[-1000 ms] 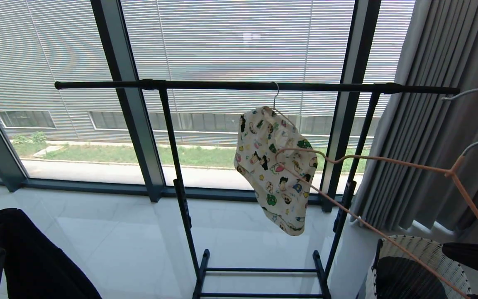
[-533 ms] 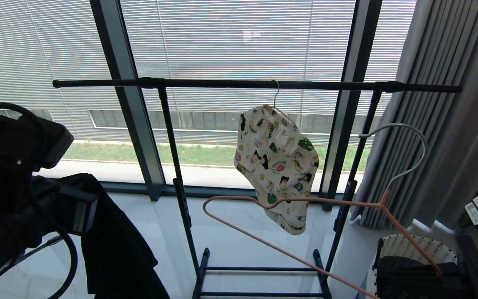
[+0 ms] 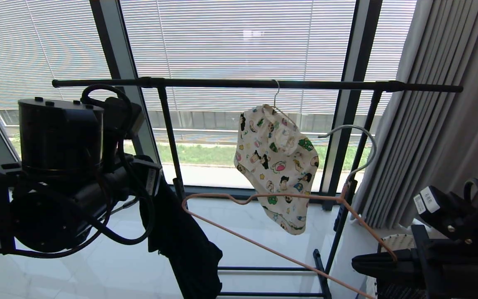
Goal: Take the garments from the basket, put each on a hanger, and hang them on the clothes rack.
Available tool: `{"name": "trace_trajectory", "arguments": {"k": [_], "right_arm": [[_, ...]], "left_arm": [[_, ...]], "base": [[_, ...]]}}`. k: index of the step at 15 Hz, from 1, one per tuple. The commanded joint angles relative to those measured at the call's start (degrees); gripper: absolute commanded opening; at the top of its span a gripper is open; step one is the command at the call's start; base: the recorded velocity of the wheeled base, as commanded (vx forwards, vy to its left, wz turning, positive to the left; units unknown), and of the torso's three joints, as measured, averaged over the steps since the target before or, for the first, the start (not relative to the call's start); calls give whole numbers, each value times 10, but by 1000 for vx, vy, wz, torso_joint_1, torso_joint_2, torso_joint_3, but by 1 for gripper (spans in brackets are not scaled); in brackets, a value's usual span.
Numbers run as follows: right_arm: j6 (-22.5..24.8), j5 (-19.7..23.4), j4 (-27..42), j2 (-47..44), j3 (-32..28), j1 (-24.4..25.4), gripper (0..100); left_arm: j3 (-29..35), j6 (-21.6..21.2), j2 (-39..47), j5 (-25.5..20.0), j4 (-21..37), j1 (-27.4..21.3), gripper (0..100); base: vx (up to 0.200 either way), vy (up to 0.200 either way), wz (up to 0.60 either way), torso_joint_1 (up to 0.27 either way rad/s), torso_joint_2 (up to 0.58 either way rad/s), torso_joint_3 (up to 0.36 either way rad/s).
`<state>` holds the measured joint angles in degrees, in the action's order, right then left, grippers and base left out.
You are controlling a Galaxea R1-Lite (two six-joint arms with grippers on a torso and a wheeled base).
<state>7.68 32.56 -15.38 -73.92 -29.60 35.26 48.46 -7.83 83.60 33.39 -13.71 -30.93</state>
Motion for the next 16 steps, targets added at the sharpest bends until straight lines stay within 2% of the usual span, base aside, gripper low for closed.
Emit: {"name": "trace_trajectory", "arguments": {"k": [1, 4, 8, 16], "right_arm": [[0, 0, -18, -47, -5, 4, 0], [-14, 0, -33, -66, -23, 24, 0], [-41, -4, -107, -113, -34, 24, 0], [-44, -6, -108, -135, -51, 39, 0]], "left_arm": [[33, 29, 31, 4, -1, -5, 0], [60, 33, 46, 4, -1, -4, 0], [60, 33, 43, 4, -1, -9, 0], [61, 33, 42, 5, -1, -12, 0]], "base": [[0, 0, 0, 0, 0, 0], [0, 0, 0, 0, 0, 0], [0, 0, 0, 0, 0, 0], [0, 0, 0, 0, 0, 0]]}}
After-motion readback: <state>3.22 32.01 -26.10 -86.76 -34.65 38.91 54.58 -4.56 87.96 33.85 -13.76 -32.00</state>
